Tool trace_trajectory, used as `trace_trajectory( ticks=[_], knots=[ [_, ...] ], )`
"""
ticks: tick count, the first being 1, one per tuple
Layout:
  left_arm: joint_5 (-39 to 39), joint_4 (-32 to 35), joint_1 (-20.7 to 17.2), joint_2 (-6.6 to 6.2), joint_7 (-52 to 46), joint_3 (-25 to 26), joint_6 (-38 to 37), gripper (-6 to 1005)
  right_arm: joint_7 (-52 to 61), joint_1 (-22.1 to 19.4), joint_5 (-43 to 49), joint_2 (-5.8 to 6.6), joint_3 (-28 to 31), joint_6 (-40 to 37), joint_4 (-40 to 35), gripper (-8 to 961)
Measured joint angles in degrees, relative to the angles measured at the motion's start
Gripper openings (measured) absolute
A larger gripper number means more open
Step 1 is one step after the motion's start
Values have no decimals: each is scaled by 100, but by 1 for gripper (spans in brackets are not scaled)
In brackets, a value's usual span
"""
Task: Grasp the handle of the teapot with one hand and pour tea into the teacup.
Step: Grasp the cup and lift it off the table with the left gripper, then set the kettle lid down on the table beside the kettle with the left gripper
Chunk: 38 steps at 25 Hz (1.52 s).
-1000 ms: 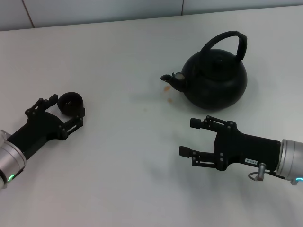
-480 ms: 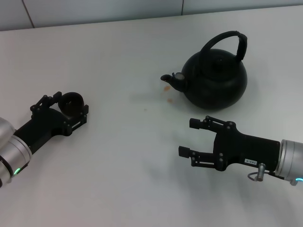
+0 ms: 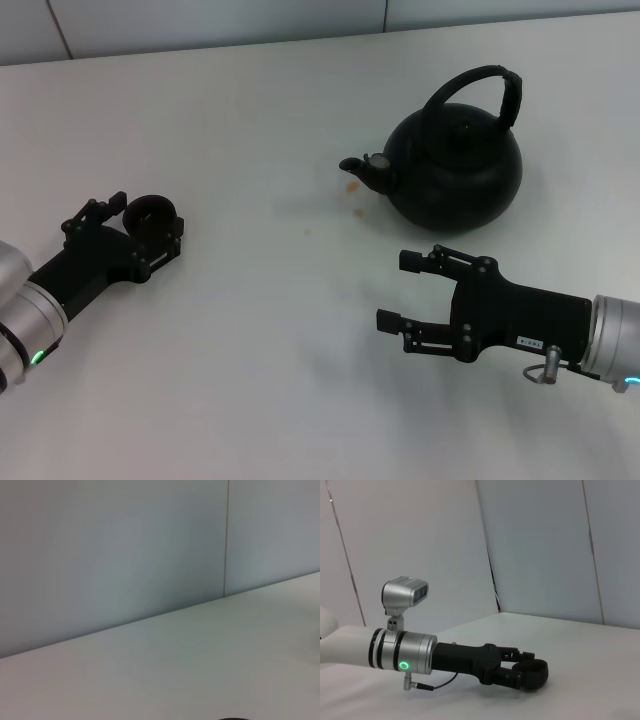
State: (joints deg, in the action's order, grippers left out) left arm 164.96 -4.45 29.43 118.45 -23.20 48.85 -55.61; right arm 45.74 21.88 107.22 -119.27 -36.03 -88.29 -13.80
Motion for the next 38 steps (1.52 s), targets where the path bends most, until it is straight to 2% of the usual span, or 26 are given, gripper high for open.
trace_trajectory(
  ticks=[10, 23, 29, 32, 37, 38],
  knots=[
    [21, -13, 2, 3, 0, -7, 33, 834, -1, 0, 0, 0, 9, -6, 0, 833],
    [33, -74, 2, -9, 0, -35, 4, 689, -4, 0, 0, 0, 9, -13, 0, 832],
    [49, -114, 0, -20, -15, -65, -12, 690, -4, 0, 0, 0, 8, -13, 0, 832],
    [55, -363, -5, -42, -21, -500, -113, 689, -4, -6, 0, 0, 8, -13, 0, 833],
    [55, -370, 36, -42, -60, -668, -175, 689, -4, -35, 0, 0, 8, -13, 0, 833],
    [54, -435, 149, -35, -180, -923, -258, 689, -4, -41, 0, 0, 9, -13, 0, 833]
  ],
)
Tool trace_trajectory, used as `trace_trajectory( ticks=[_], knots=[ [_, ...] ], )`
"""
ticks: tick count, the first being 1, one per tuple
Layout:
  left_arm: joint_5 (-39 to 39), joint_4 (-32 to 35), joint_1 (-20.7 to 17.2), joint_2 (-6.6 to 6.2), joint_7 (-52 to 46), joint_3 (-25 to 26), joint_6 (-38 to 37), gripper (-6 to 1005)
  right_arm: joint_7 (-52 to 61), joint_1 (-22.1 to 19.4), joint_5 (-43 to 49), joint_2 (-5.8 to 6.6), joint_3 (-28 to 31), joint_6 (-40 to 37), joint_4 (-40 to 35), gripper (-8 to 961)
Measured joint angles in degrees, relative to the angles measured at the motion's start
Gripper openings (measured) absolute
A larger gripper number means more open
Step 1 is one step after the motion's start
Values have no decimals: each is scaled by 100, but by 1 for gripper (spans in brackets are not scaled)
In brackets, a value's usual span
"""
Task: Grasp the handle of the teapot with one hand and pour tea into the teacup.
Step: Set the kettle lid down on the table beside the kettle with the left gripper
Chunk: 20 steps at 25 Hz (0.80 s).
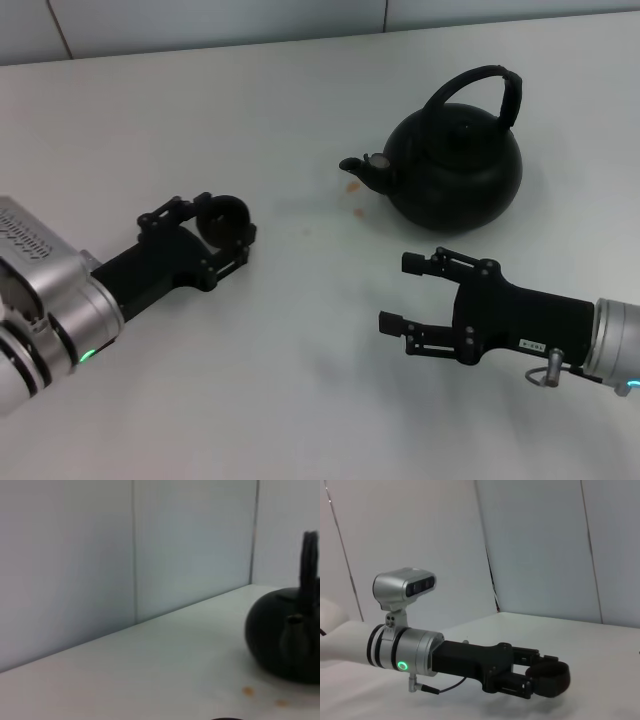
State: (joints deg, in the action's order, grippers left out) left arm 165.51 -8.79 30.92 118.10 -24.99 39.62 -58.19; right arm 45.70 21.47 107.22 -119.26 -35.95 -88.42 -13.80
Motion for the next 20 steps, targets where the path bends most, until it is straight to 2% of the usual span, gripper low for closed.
trace_trajectory(
  ticks=[6, 8, 20],
  knots=[
    [0, -42, 79, -1, -149, -120, -11, 690, 0, -31, -2, 0, 0, 0, 0, 832],
    [-2, -73, 327, 26, -277, -373, 28, 689, 0, -40, -5, 0, 0, 0, 21, 832],
    [-2, -311, 470, 57, -282, -483, 322, 692, 0, -86, -9, 0, 0, 1, 36, 833]
  ],
)
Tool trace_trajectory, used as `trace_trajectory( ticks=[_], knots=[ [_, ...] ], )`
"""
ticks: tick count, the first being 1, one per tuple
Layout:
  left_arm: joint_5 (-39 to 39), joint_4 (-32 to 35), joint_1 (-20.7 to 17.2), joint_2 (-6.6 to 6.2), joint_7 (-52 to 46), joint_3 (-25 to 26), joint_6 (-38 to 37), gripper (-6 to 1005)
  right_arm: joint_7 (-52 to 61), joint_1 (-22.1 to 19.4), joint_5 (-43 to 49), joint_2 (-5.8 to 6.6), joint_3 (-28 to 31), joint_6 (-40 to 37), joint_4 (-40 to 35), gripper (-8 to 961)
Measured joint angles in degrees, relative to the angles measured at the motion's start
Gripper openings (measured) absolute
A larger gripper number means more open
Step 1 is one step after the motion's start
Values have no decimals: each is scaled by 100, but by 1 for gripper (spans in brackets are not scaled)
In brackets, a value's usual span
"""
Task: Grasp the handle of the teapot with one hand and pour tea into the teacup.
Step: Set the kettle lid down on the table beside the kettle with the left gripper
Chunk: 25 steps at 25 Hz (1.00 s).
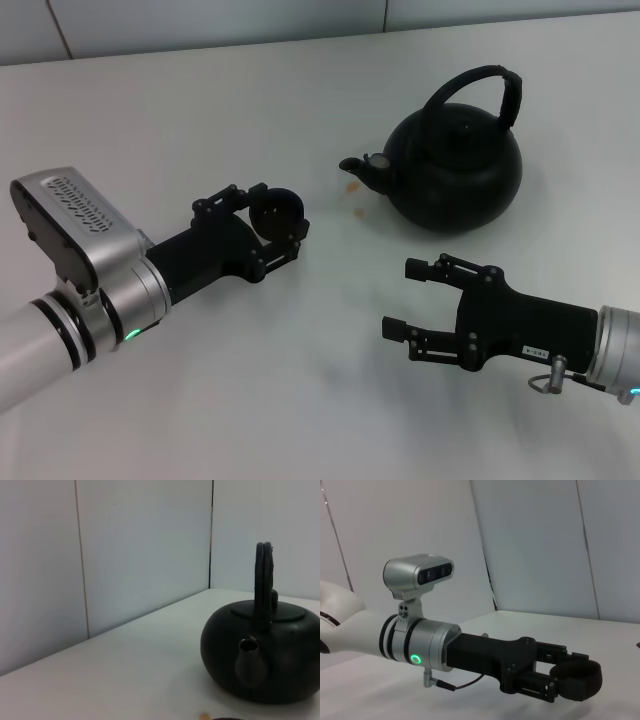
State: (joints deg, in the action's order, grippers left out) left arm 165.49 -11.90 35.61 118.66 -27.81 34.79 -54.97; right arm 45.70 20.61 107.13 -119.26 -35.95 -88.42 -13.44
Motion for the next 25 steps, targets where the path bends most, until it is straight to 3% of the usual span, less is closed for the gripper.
trace_trajectory(
  ticks=[25],
  knots=[
    [0, -227, -15, 43, 221, -54, 661, 698, 0, -2, 4, 0, -8, 0, -1, 832]
  ],
)
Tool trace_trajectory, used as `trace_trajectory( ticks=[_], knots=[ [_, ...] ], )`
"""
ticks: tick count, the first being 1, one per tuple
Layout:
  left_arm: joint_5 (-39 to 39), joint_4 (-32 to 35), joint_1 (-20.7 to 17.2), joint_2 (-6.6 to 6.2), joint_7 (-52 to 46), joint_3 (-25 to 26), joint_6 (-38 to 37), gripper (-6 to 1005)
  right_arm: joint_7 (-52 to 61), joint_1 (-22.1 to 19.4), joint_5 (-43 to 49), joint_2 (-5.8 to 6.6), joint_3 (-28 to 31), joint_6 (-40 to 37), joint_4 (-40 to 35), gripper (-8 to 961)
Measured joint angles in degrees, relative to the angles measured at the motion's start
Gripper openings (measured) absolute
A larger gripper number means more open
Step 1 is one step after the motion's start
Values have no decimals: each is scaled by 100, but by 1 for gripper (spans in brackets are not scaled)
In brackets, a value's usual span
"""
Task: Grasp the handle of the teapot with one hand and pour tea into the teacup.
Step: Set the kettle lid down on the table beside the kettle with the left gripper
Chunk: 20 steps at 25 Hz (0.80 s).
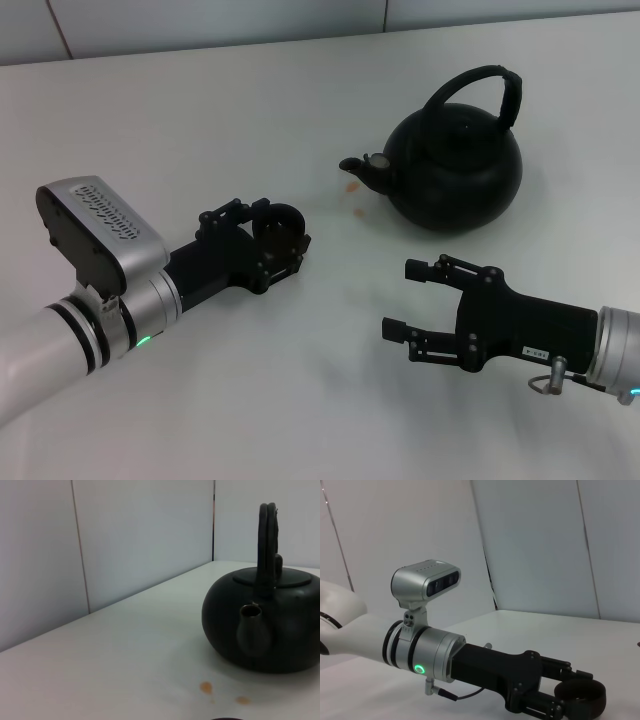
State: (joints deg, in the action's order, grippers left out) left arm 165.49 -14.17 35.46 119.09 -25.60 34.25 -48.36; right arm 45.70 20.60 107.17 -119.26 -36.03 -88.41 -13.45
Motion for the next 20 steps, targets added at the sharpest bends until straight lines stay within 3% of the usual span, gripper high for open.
trace_trajectory(
  ticks=[13, 17, 20],
  knots=[
    [-31, -84, -70, 0, 222, 56, 64, 701, 0, -1, 6, 0, 0, 0, 9, 833],
    [-25, -86, -46, 0, 223, 56, 97, 860, 0, 2, 6, 0, 3, 0, 9, 833],
    [-33, -87, -44, -1, 223, 72, 103, 860, 0, 4, 6, 0, 7, 0, 10, 833]
  ],
)
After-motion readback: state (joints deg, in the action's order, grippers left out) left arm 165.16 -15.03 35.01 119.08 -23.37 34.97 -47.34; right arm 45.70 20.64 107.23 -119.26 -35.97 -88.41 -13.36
